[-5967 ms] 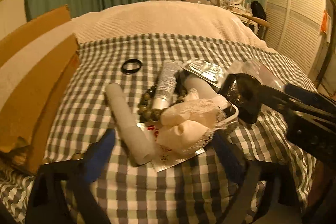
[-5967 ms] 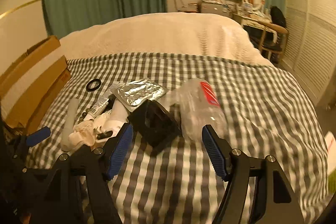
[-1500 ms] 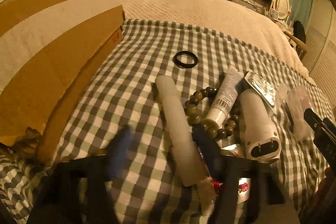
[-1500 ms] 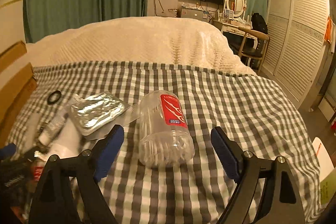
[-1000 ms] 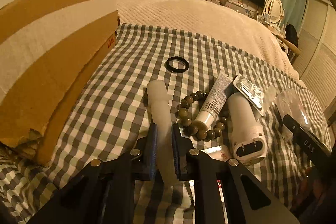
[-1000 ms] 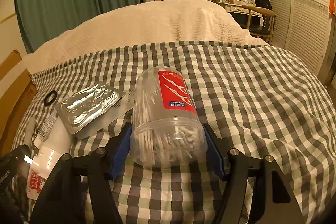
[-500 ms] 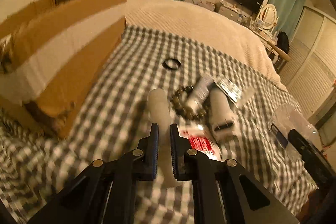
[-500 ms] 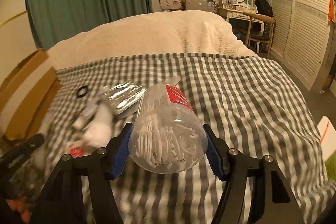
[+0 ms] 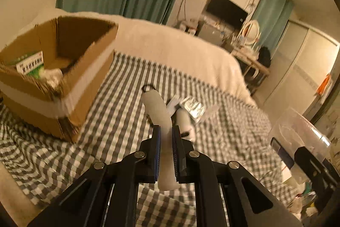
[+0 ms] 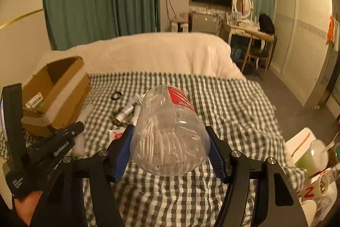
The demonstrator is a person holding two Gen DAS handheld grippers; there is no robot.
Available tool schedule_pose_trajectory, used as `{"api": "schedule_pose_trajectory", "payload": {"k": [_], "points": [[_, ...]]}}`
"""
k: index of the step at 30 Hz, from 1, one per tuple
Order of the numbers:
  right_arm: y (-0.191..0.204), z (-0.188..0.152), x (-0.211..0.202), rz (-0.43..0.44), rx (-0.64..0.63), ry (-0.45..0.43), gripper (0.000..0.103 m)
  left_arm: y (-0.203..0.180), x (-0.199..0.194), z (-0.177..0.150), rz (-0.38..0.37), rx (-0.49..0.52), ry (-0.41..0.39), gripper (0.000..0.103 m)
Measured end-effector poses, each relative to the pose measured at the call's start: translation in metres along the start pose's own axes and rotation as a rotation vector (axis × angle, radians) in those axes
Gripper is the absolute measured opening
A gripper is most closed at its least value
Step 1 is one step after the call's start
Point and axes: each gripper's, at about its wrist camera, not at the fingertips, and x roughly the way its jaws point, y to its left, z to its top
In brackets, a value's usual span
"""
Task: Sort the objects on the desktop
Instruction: 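Carry the foam tube and swab tub in both tools over the box, then open both tools over the box and move them back over the bedspread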
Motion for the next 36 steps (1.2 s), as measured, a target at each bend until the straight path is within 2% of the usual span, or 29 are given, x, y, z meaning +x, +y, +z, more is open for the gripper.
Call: {"api": "schedule_pose_trajectory", "payload": {"k": [5, 11, 18, 20, 26, 32, 34, 36], "points": [[0.030, 0.019, -0.038, -0.008, -0.086, -0.064, 0.064, 0.007, -0.026, 0.017, -0.038, -0.021, -0.071, 0.010], [0.065, 0.043, -0.060, 0.047, -0.141, -0.115, 0.064, 0.036, -0.052, 0.044, -0.043, -0.078, -0.167, 0.010], [0.120, 0.078, -0.055, 0.196, -0.152, -0.124, 0.064, 0.099, -0.074, 0.088, 0.021, -0.162, -0.280, 0.010], [0.141, 0.089, -0.045, 0.245, -0.158, -0.116, 0.064, 0.122, -0.076, 0.098, 0.056, -0.171, -0.291, 0.010], [0.201, 0.108, 0.000, 0.357, -0.170, -0.053, 0.064, 0.171, -0.052, 0.111, 0.204, -0.113, -0.230, 0.010], [0.266, 0.107, 0.060, 0.422, -0.198, 0.046, 0.064, 0.202, -0.032, 0.111, 0.244, -0.118, -0.217, 0.010], [0.274, 0.105, 0.078, 0.427, -0.184, 0.084, 0.064, 0.204, -0.025, 0.111, 0.257, -0.107, -0.208, 0.010], [0.282, 0.105, 0.094, 0.449, -0.157, 0.116, 0.064, 0.205, -0.022, 0.110, 0.259, -0.104, -0.206, 0.016]]}}
